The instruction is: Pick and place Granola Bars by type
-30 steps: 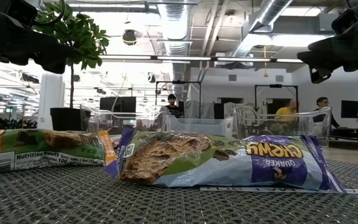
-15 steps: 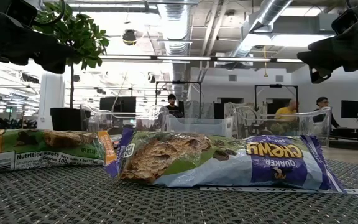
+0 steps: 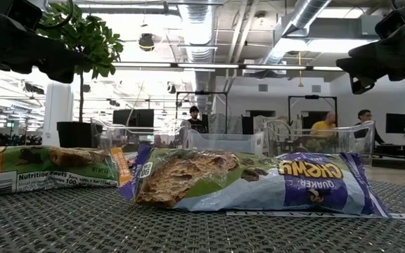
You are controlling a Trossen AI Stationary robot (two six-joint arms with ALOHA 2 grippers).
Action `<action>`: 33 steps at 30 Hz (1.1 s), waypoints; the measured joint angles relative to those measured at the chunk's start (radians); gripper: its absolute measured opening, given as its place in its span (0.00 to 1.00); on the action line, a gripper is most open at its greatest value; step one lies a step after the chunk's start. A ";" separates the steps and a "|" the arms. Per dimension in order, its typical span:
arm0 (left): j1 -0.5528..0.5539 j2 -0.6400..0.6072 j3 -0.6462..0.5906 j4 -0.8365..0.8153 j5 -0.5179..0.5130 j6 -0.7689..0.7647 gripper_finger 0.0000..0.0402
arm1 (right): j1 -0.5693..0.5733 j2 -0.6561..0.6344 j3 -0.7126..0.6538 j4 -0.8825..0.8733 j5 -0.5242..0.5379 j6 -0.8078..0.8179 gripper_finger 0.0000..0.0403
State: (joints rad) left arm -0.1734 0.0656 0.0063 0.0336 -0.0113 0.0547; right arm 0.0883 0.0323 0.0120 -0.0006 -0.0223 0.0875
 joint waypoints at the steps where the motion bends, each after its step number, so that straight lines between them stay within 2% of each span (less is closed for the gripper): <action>1: 0.000 0.000 0.000 0.000 0.000 -0.009 0.46 | 0.000 0.000 0.000 0.000 0.000 0.000 0.33; 9: 0.000 0.000 0.000 0.006 0.045 -0.185 0.46 | 0.000 0.000 0.000 0.000 0.000 0.000 0.33; 12: 0.000 0.000 0.000 0.009 0.063 -0.181 0.46 | 0.000 0.000 0.000 0.000 0.000 0.000 0.33; 21: 0.000 0.028 0.011 -0.006 -0.074 -0.232 0.46 | 0.000 0.000 0.000 0.000 0.000 0.000 0.33; 26: 0.000 0.154 0.082 -0.031 -0.154 -0.191 0.46 | 0.000 0.000 0.000 0.000 0.000 0.000 0.33; 33: 0.000 0.436 0.228 -0.031 -0.207 -0.149 0.46 | 0.000 0.000 0.000 0.000 0.000 0.000 0.33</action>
State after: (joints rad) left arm -0.1734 0.5011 0.2343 0.0028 -0.2186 -0.0941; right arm 0.0883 0.0322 0.0120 -0.0006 -0.0223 0.0875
